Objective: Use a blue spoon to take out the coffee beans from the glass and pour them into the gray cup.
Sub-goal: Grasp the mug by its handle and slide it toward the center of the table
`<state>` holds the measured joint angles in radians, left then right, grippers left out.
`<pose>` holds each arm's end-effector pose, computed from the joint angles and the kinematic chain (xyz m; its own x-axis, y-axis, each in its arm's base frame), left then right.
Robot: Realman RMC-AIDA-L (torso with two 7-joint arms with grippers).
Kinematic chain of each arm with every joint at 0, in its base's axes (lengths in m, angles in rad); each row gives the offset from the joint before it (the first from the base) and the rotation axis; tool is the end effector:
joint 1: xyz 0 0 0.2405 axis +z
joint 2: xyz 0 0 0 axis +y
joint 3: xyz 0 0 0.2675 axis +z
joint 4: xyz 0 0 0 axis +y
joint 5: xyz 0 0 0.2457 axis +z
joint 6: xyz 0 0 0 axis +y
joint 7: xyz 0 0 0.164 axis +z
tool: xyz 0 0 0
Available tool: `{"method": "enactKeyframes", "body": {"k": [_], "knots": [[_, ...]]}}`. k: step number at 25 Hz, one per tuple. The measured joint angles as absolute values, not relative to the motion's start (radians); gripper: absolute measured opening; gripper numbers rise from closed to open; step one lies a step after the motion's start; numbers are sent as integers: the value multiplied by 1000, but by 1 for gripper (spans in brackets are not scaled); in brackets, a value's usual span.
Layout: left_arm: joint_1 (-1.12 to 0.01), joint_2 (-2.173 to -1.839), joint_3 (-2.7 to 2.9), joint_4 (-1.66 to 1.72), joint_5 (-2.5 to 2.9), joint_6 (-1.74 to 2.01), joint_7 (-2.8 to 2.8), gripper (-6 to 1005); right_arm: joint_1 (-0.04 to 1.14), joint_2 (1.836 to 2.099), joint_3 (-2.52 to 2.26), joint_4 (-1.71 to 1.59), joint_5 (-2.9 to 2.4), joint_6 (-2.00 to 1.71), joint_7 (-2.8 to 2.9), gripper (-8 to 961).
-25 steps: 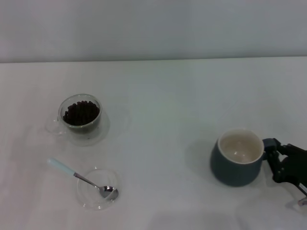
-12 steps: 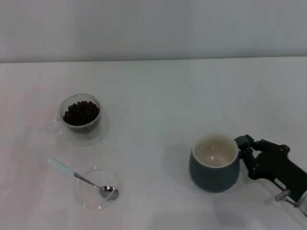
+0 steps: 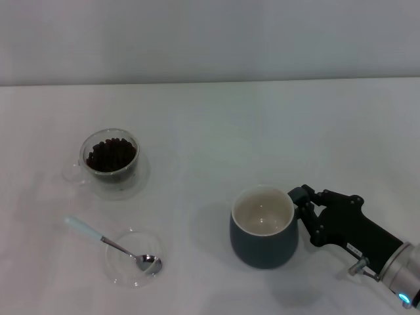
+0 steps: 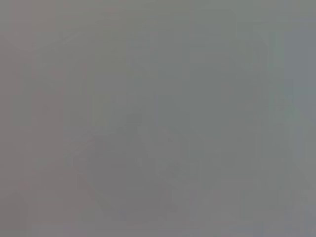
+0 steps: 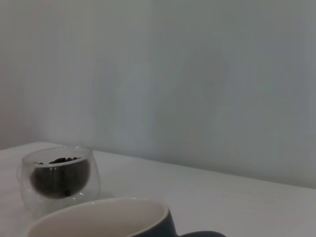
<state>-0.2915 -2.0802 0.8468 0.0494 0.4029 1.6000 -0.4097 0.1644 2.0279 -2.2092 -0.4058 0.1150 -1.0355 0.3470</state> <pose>-0.3992 0.2914 0.0483 0.5594 -0.3612 0.7461 0.8073 0.0335 -0.5892 0.3586 0.2799 -0.1134 0.7440 -0.1812 -0.6431 -0.6219 -0.5398 -0.5673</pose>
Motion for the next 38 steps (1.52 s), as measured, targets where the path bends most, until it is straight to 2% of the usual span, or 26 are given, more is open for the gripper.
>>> {"method": "enactKeyframes", "body": {"k": [27,38], "knots": [[-291,-2082,848,47,410,1602,-411,818,196,2028,-2324,-466,136,-980,337,138],[-285,-2080,848,50,406,1605,-411,819,199,2028,-2320,-458,137,-979,341,171]]}}
